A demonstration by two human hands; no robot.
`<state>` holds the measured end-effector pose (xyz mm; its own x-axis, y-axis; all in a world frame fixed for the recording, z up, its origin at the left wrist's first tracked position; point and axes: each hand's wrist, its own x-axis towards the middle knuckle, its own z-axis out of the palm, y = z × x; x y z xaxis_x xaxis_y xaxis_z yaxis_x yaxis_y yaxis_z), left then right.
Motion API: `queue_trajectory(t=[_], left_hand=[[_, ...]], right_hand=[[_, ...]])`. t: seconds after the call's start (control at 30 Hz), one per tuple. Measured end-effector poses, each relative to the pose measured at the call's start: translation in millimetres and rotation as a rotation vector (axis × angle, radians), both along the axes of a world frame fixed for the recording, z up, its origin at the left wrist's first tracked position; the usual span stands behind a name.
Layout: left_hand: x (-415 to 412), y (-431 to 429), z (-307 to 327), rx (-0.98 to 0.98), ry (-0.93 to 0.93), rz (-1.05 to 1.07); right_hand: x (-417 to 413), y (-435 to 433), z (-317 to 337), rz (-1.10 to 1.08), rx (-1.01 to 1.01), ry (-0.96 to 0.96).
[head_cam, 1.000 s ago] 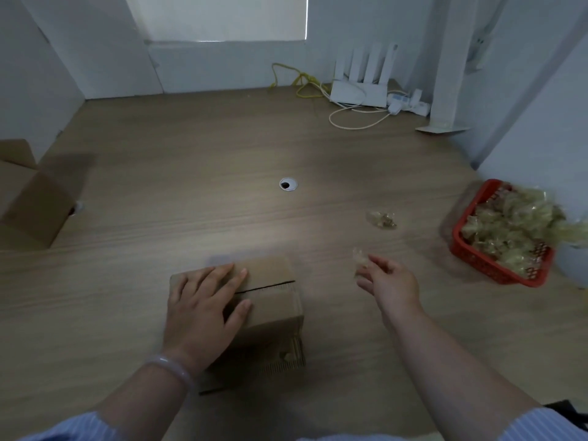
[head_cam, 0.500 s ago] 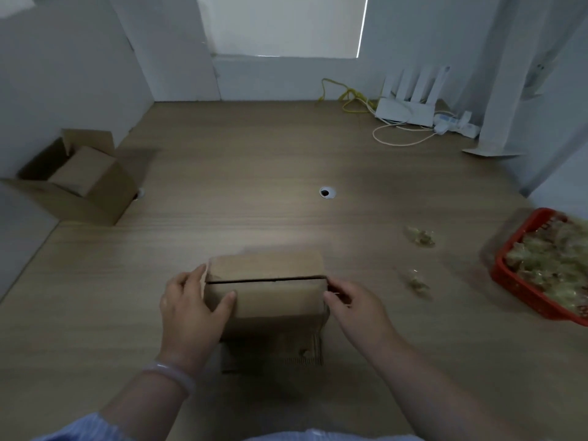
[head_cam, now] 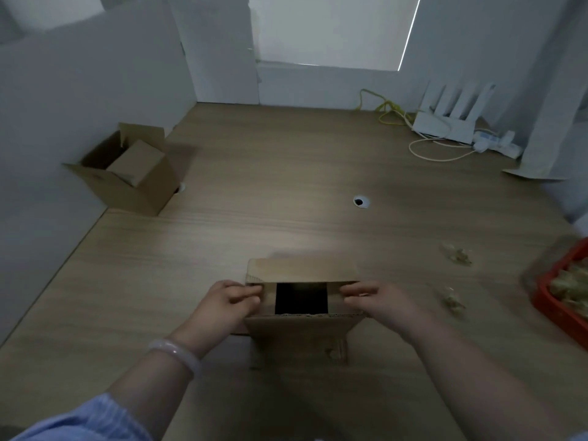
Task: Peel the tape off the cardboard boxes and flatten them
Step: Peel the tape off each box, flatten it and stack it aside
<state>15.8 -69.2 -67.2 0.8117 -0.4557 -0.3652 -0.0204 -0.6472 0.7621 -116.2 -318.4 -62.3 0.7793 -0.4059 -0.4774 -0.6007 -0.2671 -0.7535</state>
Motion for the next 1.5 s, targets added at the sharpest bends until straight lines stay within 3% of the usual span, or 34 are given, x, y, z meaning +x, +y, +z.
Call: queue_trajectory(t=[0.1, 0.17, 0.33, 0.43, 0.6, 0.67, 0.73, 0.87, 0.93, 1.17, 1.3, 1.43, 1.5], left_hand=[[12.6, -4.0, 3.8, 0.181, -0.054, -0.232], [15.0, -13.1, 2.0, 0.256, -0.099, -0.265], [4.6, -43.2, -1.5, 0.385, -0.269, -0.123], [6.4, -44.3, -7.0, 0.346, -0.306, -0.092], [23.3, -27.3, -3.4, -0.038, -0.115, 0.034], [34.8, -17.3, 0.4, -0.124, -0.15, -0.023], [42.8, -6.6, 6.0, -0.215, -0.254, -0.11], [38.0, 12.8, 9.9, -0.187, -0.373, -0.39], [31.6, 20.7, -3.6, -0.111, -0.442, -0.519], [11.5, 47.7, -74.6, 0.229, -0.522, -0.759], [-8.9, 53.2, -104.9, 0.353, -0.479, -0.797], [-16.9, 19.9, -116.5, 0.393, -0.645, -0.61], [-15.0, -4.4, -118.7, 0.401, -0.684, -0.515]], right_hand=[[13.1, 0.8, 7.7, 0.224, -0.328, 0.169], [21.3, 11.4, 8.0, 0.258, -0.478, 0.259], [42.7, 37.0, -7.3, 0.118, -0.574, 0.319], [44.6, 32.1, -12.3, 0.077, -0.563, 0.288], [33.4, 12.6, -1.3, -0.156, -0.296, -0.004], [30.4, 5.6, 7.1, -0.207, -0.208, -0.129], [26.8, -1.5, 15.0, -0.333, 0.016, -0.279], [20.6, -13.4, 22.7, -0.532, 0.555, -0.422], [16.0, -18.3, 14.1, -0.605, 0.646, -0.374], [-20.9, -14.0, -70.2, -0.608, 0.248, 0.098], [-40.5, 4.4, -94.7, -0.264, -0.173, 0.335], [-43.1, 16.5, -107.3, 0.04, -0.609, 0.337], [-32.5, 15.5, -114.5, 0.227, -0.732, 0.315]])
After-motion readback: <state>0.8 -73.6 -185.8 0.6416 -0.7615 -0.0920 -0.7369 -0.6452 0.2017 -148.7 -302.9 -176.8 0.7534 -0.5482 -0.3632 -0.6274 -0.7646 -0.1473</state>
